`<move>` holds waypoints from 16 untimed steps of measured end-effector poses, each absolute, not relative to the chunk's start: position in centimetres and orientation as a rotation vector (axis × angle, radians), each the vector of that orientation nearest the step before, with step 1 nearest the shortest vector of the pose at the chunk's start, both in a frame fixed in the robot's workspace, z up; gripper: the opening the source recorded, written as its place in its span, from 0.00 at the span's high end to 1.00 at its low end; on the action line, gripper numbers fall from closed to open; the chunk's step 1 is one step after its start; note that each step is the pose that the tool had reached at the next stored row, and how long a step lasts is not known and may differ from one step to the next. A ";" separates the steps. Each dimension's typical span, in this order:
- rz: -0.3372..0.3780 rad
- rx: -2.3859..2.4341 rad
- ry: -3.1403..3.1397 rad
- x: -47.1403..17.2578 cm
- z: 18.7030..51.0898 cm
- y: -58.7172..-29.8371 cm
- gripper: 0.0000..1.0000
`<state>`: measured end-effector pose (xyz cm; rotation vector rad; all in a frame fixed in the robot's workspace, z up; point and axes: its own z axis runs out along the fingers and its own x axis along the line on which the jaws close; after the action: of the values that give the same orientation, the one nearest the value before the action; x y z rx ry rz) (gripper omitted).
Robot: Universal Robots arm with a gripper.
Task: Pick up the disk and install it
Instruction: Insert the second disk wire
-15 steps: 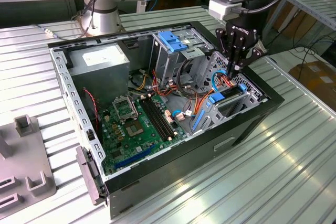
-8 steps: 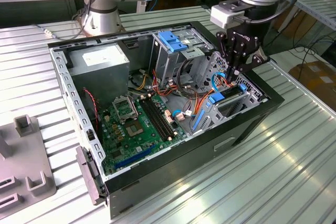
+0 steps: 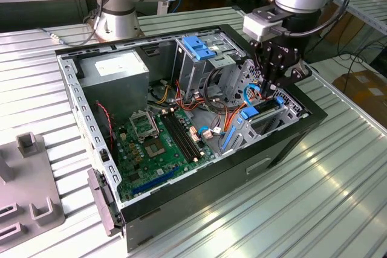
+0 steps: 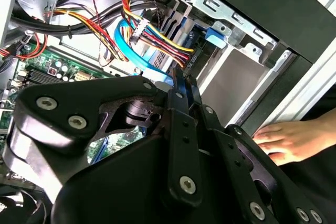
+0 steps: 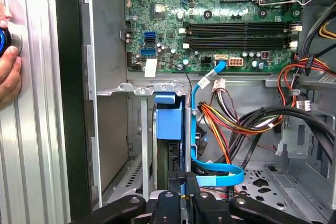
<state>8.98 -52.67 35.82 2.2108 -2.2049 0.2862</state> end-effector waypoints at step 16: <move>0.192 2.284 -2.257 8.6 35.1 -54.8 0.84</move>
<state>8.59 -54.84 35.15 2.2836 -2.2572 0.1919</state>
